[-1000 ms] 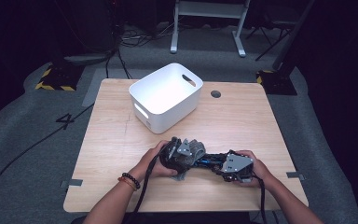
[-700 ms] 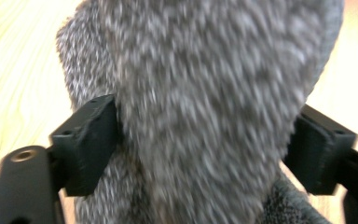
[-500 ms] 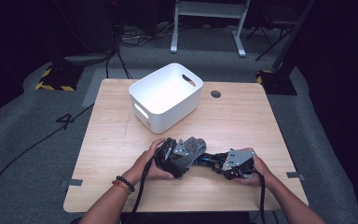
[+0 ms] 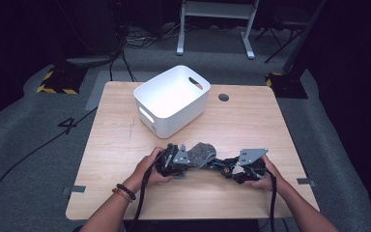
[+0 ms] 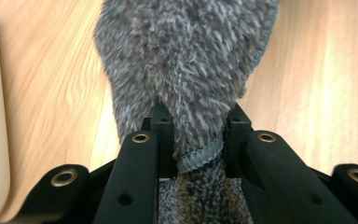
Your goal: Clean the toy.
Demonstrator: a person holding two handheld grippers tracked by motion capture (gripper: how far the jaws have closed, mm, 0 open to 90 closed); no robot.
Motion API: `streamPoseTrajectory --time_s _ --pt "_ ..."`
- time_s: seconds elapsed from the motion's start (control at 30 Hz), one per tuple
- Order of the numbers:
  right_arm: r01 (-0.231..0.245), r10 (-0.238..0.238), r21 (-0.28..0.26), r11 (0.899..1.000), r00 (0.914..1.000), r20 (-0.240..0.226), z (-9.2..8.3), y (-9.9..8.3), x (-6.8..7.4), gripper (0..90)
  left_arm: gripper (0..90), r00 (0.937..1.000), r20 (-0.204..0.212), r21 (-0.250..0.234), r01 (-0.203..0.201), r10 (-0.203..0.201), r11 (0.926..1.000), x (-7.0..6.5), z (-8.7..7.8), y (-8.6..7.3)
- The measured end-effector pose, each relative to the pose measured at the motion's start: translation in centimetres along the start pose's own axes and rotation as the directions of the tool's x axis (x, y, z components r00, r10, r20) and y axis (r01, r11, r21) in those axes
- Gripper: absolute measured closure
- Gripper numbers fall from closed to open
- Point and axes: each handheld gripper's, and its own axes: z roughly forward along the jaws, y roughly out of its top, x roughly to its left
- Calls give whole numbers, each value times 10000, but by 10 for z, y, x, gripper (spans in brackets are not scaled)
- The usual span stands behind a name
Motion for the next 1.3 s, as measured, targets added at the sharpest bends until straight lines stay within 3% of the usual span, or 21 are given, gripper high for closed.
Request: streamPoseTrajectory --time_s 0.13,0.27,0.3,0.37,0.5,0.53,0.63,0.7,0.83,0.93,1.03,1.3 --pt "-518 514 -128 9986 9982 -321 0 -1 -5 473 734 9997 55 -245 -244 246 9994 -5 -1 14" --pt "-592 587 -137 9981 9976 -360 1 0 -6 474 734 9982 358 -651 -464 488 9968 -9 -4 27" --pt "-622 616 -130 9980 9974 -379 2 1 -6 474 734 9964 405 -667 -718 746 9952 -13 -2 34" --pt "-649 644 -115 9978 9972 -391 3 2 -6 474 734 9950 522 -672 -815 851 9944 -15 -1 38" --pt "-780 772 -172 9968 9962 -412 5 3 -7 474 735 9885 785 -671 -1238 1289 9900 -22 11 52" --pt "-838 829 -193 9963 9956 -427 6 3 -7 474 735 9859 1080 -676 -1209 1278 9904 -23 17 56" --pt "-937 925 -248 9953 9946 -475 6 3 -8 474 735 9829 1307 -670 -1220 1299 9903 -24 25 59" --pt "-1023 1009 -240 9945 9935 -522 6 2 -9 474 740 9814 1392 -401 -1278 1322 9910 -28 37 61" --pt "-1099 1084 -248 9936 9925 -558 5 1 -10 475 750 9825 1529 -418 -1011 1064 9940 -20 36 56" --pt "-1212 1195 -253 9923 9910 -610 5 0 -12 481 756 9868 1257 -175 -1012 1026 9947 -16 33 48" --pt "-1237 1221 -225 9921 9905 -630 5 0 -13 483 758 9918 1140 -72 -577 582 9983 -7 28 36" --pt "-1403 1386 -180 9899 9875 -756 3 -3 -16 486 757 9992 394 447 -46 29 9990 8 6 15"
